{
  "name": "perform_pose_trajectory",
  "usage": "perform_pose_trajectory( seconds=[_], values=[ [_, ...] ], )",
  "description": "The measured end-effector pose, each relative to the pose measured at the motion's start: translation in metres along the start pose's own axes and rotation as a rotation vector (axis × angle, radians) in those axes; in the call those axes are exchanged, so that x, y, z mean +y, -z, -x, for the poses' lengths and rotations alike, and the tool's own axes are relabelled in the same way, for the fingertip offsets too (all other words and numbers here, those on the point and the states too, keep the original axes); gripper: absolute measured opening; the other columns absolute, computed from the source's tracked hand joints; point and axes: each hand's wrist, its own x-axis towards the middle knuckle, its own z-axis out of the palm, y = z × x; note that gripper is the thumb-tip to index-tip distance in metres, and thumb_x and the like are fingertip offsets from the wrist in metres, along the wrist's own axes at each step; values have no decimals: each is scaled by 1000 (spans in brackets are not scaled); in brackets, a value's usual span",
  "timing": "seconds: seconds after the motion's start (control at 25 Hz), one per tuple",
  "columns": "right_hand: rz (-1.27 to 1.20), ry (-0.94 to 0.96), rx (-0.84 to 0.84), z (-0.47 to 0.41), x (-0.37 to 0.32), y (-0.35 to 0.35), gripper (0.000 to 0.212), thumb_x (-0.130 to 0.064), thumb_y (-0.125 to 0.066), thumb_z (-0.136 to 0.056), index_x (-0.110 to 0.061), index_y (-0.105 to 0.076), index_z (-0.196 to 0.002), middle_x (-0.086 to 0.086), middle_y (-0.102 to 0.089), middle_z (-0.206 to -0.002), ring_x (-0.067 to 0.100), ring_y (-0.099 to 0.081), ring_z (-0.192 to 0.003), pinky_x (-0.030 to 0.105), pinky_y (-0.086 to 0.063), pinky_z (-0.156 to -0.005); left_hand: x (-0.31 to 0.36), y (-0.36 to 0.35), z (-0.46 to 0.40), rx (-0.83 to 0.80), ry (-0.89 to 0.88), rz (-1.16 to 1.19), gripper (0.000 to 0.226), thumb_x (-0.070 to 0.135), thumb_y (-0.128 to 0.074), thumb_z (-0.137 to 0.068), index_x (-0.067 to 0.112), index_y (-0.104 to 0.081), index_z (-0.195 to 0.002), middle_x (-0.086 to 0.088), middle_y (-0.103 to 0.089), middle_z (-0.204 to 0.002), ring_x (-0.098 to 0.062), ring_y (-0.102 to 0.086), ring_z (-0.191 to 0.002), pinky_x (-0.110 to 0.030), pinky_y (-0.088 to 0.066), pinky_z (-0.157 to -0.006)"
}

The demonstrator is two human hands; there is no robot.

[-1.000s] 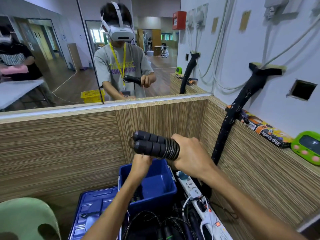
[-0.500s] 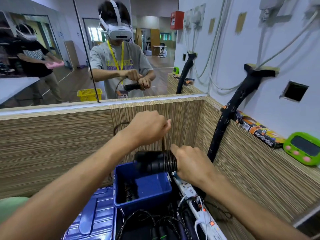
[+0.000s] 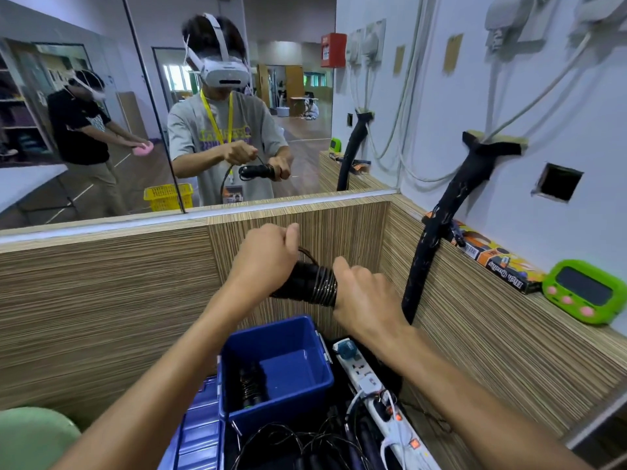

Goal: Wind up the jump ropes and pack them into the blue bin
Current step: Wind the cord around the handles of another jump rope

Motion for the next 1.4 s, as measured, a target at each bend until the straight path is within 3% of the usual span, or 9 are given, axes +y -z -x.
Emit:
perform_pose_trajectory(
  seconds=[0.12,0.24,0.36,0.44,0.56,0.64,0.88,1.12,1.4],
  values=[
    [-25,-23,51,-2,0,0,25,-10,-60,-91,-10,-45,-111,1,-53,-86,20,-57,-67,29,-45,-55,14,-8,25,54,-106,-79,50,40,-33,-103,16,-51,-63,1,-55,-58,-16,-52,-49,-31,-46,-51],
    [-14,-36,113,-13,7,2,14,-10,-55,-94,-10,-47,-106,1,-52,-79,22,-52,-63,32,-40,-53,14,-30,50,159,-156,-171,45,42,-26,-103,18,-51,-75,0,-56,-62,-23,-55,-55,-37,-47,-55],
    [16,-52,112,-16,4,-2,13,-13,-56,-94,-13,-47,-104,4,-58,-82,28,-62,-70,33,-40,-54,3,-46,59,189,-124,68,44,41,-29,-102,14,-56,-79,-4,-62,-64,-26,-60,-59,-42,-49,-58],
    [47,-36,66,-10,-4,-9,15,-11,-54,-96,-14,-46,-109,6,-60,-89,30,-67,-79,33,-41,-56,2,-48,53,198,-111,211,44,35,-35,-103,14,-58,-72,0,-61,-59,-17,-57,-53,-36,-47,-55],
    [120,19,30,-5,-8,-18,40,-11,-61,-94,-15,-39,-127,7,-57,-96,29,-67,-85,33,-43,-60,5,-44,44,196,-129,248,44,31,-38,-103,18,-54,-64,6,-53,-51,-7,-48,-43,-20,-36,-44],
    [102,-3,57,-5,-2,-16,34,-14,-60,-94,-15,-42,-123,7,-58,-96,29,-67,-84,33,-43,-59,-3,-48,50,165,-130,259,43,29,-38,-103,21,-50,-62,8,-48,-48,-5,-46,-42,-17,-32,-44],
    [-23,-99,154,-20,11,-1,29,-17,-70,-85,-17,-48,-105,-3,-50,-82,21,-56,-67,29,-38,-56,-15,-76,81,213,14,569,48,34,-37,-103,10,-54,-65,8,-39,-47,-4,-33,-43,-21,-26,-45],
    [-69,-104,112,-18,13,9,29,-12,-68,-85,-16,-48,-106,-4,-51,-82,18,-53,-68,25,-35,-53,-27,-85,82,9,190,940,47,43,-35,-101,13,-49,-68,6,-35,-50,-6,-29,-43,-20,-26,-42],
    [-169,-45,77,-10,3,4,27,-6,-65,-83,-14,-51,-104,-6,-52,-77,15,-55,-66,27,-45,-57,-48,-101,50,102,265,856,44,35,-35,-103,15,-44,-65,6,-40,-51,-5,-32,-42,-21,-27,-40]
  ],
)
